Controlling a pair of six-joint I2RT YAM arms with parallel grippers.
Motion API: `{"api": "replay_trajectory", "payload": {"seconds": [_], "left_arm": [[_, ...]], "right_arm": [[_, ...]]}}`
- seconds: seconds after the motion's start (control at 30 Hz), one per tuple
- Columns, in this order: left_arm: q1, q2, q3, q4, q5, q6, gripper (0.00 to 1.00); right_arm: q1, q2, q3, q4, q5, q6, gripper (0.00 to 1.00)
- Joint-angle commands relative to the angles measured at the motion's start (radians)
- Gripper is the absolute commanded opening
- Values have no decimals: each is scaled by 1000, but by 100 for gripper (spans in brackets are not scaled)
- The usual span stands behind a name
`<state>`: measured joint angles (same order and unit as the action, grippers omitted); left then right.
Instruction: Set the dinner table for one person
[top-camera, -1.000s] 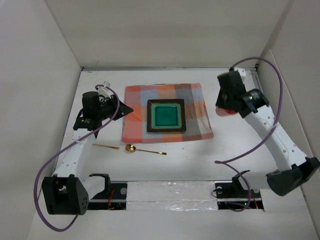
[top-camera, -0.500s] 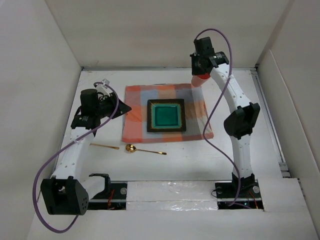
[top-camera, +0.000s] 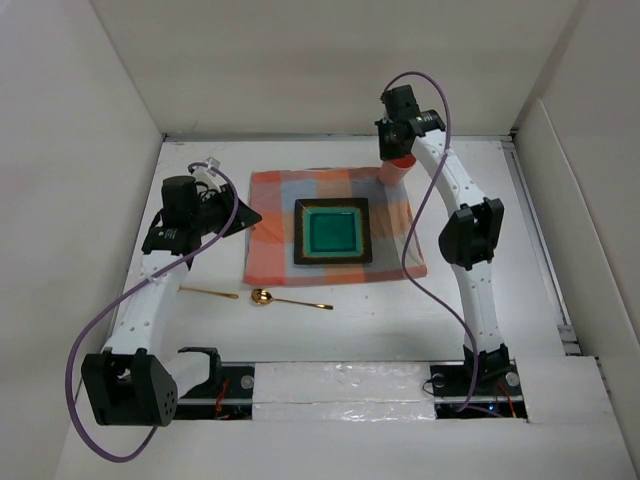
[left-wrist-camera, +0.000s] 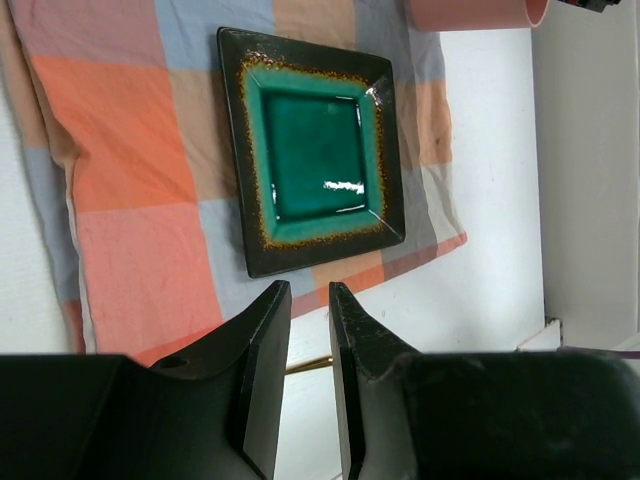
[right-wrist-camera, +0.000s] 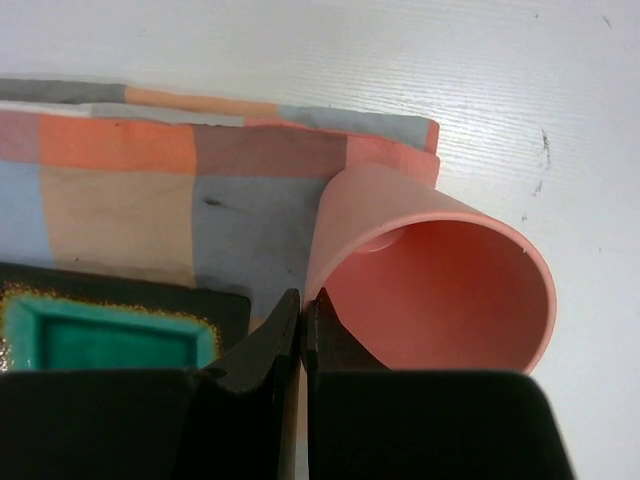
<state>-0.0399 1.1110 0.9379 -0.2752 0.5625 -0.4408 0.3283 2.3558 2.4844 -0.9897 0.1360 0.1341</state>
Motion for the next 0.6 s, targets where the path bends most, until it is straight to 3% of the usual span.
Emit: {"api": "replay_trajectory", "payload": {"seconds": [0.0,0.27,0.33,0.37,0.47,0.57], "left_arm": [[-6,4,45,13,-6,24,20],[-6,26,42,22,-6,22,20],[-6,30,44,27,-4,19,20],[-6,32,44,28,-6,19,20],[-6,35,45,28,-4,19,20],[-6,39,47,27,-9,22,20]], "right_arm": [[-2,29,57,36,-15,-16,0],[-2,85,73,36,7,-13,0],[-2,83,77,46,14,-7,12],[-2,79,80,51,14,-4,23],[-2,69,91,72,10,9,39],[-2,57,108,86,-2,18,48]]}}
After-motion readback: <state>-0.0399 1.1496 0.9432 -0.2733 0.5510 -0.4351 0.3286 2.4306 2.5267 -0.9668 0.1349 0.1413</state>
